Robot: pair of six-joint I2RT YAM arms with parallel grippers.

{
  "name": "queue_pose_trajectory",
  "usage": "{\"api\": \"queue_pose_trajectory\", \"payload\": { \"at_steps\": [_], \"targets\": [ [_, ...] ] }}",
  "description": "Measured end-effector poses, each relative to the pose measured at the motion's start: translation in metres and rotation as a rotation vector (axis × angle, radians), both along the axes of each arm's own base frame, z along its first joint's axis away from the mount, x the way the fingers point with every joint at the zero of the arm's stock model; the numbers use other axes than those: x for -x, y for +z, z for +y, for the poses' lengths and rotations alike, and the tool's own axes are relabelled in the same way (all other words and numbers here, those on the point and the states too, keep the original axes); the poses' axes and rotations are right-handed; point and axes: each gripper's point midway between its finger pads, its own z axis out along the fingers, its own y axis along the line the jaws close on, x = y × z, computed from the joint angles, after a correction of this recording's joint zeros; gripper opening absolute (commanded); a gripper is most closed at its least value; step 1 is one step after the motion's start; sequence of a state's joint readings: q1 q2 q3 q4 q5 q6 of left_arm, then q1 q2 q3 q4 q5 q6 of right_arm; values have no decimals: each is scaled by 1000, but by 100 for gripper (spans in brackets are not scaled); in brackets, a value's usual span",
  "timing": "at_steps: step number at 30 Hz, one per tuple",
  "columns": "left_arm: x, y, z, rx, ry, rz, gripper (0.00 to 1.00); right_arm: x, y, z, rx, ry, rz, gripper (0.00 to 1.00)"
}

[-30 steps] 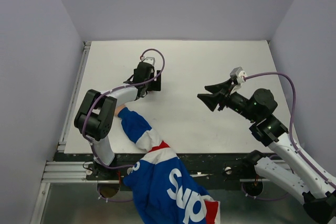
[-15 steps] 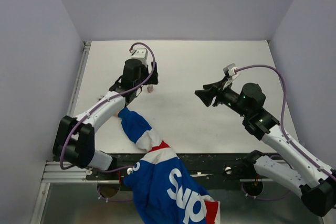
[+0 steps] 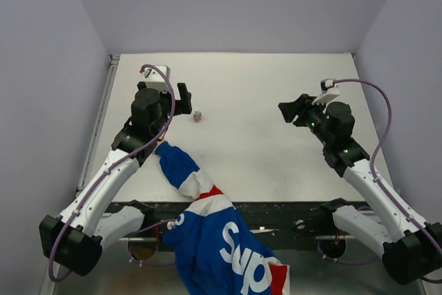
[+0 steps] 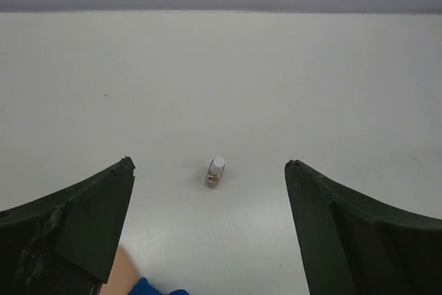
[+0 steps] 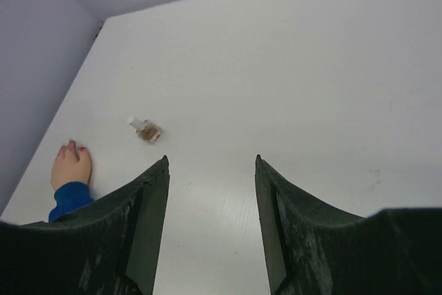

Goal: Paint the nails

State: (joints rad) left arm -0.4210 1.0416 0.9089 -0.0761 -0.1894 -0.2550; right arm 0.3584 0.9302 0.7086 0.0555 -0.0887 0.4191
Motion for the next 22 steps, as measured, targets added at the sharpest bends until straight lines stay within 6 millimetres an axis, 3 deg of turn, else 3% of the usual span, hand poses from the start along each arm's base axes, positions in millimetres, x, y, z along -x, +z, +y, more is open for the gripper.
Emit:
{"api": "queue_pose_trajectory", "payload": {
  "at_steps": [6,14,22],
  "targets": [
    [25,17,24,-1,69,-22,99,5,11,-26,-9,-116,-57,61],
    [44,3,41,-31,106,1,98,22,33,-55,-10,-227,-187,61],
    [51,3,46,-38,114,-13,99,26,36,-64,-3,-264,-214,62]
  ]
}}
